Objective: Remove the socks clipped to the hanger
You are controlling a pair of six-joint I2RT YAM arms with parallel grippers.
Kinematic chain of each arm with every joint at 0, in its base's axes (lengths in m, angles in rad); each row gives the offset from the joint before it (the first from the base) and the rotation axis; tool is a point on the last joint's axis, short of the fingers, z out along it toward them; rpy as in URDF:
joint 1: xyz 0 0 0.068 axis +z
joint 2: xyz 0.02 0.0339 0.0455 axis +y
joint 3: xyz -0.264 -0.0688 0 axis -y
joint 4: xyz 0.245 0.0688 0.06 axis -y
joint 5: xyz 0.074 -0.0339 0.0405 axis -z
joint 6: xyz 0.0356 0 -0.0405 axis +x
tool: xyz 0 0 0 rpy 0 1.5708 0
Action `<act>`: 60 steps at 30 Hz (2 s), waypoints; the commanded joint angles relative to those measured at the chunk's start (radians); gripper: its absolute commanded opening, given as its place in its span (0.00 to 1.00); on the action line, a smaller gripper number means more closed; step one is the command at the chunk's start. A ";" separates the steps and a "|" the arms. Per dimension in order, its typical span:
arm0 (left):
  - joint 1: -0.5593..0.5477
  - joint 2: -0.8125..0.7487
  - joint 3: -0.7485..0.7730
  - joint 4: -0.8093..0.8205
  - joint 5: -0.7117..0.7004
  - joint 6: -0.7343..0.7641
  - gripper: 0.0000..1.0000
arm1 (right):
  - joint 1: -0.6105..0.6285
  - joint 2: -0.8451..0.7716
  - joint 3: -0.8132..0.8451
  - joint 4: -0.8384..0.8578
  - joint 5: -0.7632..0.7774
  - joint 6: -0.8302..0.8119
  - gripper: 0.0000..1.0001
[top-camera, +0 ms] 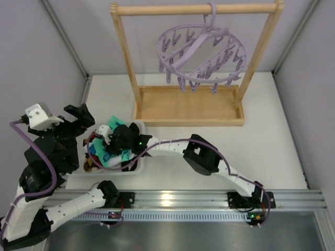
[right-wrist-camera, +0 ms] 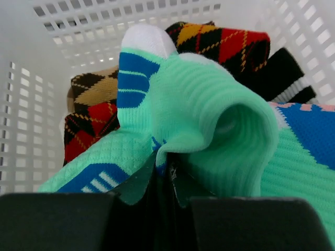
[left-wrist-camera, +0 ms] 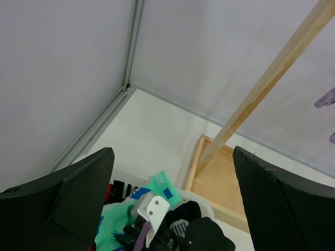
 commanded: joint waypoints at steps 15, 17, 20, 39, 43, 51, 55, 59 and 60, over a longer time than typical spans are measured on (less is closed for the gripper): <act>-0.001 -0.010 -0.063 -0.009 0.142 0.006 0.98 | 0.009 -0.314 -0.174 0.067 -0.008 0.107 0.66; -0.001 -0.018 -0.078 -0.013 0.198 -0.003 0.99 | -0.002 -0.360 -0.200 0.085 -0.012 0.116 0.68; -0.001 -0.022 -0.087 -0.024 0.215 -0.011 0.99 | -0.019 -0.446 -0.263 0.089 -0.017 0.122 0.71; 0.269 0.301 -0.198 0.106 0.690 -0.092 0.99 | -0.369 -1.564 -1.191 -0.291 0.610 0.319 0.99; 0.500 0.340 -0.270 0.175 1.001 -0.169 0.99 | -0.523 -1.649 -1.118 -0.540 0.702 0.305 0.99; 0.663 0.243 -0.227 -0.027 0.971 -0.071 0.99 | -0.653 -1.796 -0.932 -0.842 0.773 0.250 1.00; 0.663 0.117 -0.242 -0.102 0.926 0.032 0.99 | -0.653 -1.865 -0.881 -0.930 0.817 0.246 0.99; 0.661 -0.033 -0.267 -0.136 0.971 0.043 0.98 | -0.653 -1.965 -0.910 -0.933 0.830 0.239 0.99; 0.661 -0.048 -0.267 -0.141 1.009 0.037 0.99 | -0.654 -1.980 -0.920 -0.932 0.824 0.233 0.99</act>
